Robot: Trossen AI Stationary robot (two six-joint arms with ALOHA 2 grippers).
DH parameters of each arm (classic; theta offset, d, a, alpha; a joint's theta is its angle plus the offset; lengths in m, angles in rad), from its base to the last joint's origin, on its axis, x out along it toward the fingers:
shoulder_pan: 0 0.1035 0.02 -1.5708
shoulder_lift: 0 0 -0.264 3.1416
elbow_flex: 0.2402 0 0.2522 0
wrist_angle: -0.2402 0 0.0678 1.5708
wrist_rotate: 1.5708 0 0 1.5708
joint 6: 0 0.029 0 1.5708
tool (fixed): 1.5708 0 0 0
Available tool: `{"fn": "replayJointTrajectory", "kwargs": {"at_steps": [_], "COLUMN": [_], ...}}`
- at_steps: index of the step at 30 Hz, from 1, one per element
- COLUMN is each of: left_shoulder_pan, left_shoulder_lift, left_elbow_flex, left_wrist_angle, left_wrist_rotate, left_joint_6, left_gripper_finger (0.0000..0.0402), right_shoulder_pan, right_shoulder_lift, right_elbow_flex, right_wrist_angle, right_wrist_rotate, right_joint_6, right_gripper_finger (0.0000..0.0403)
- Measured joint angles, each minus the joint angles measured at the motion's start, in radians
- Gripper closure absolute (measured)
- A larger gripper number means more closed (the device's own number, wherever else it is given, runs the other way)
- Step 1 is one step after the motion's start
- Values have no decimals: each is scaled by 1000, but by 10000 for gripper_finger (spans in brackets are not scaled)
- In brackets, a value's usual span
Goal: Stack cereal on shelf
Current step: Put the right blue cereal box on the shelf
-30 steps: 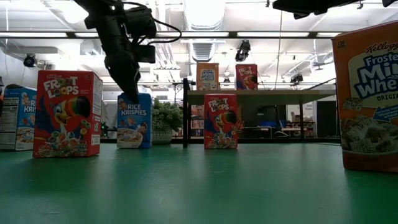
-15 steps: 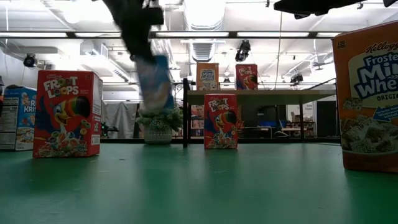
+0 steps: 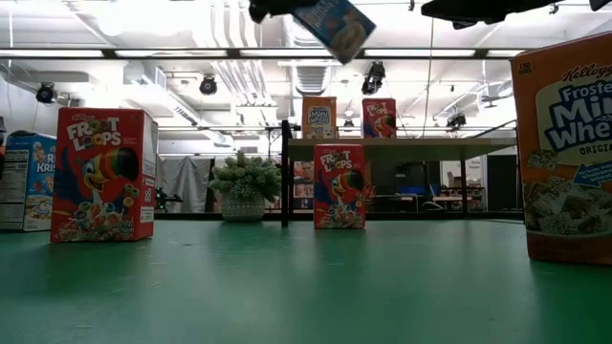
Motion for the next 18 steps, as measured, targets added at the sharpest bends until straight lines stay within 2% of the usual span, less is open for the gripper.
{"fn": "replayJointTrajectory", "kwargs": {"at_steps": [9, 18], "left_shoulder_pan": [28, 48], "left_shoulder_lift": [195, 330], "left_elbow_flex": [120, 215], "left_wrist_angle": [18, 32], "left_wrist_rotate": [-15, -17], "left_joint_6": [0, -2], "left_gripper_finger": [270, 270], "right_shoulder_pan": [0, 0], "right_shoulder_lift": [-12, -27], "right_elbow_flex": [0, -1], "right_wrist_angle": [-29, -51], "right_wrist_rotate": [0, -1], "right_joint_6": [-2, -10], "right_gripper_finger": [394, 394]}}
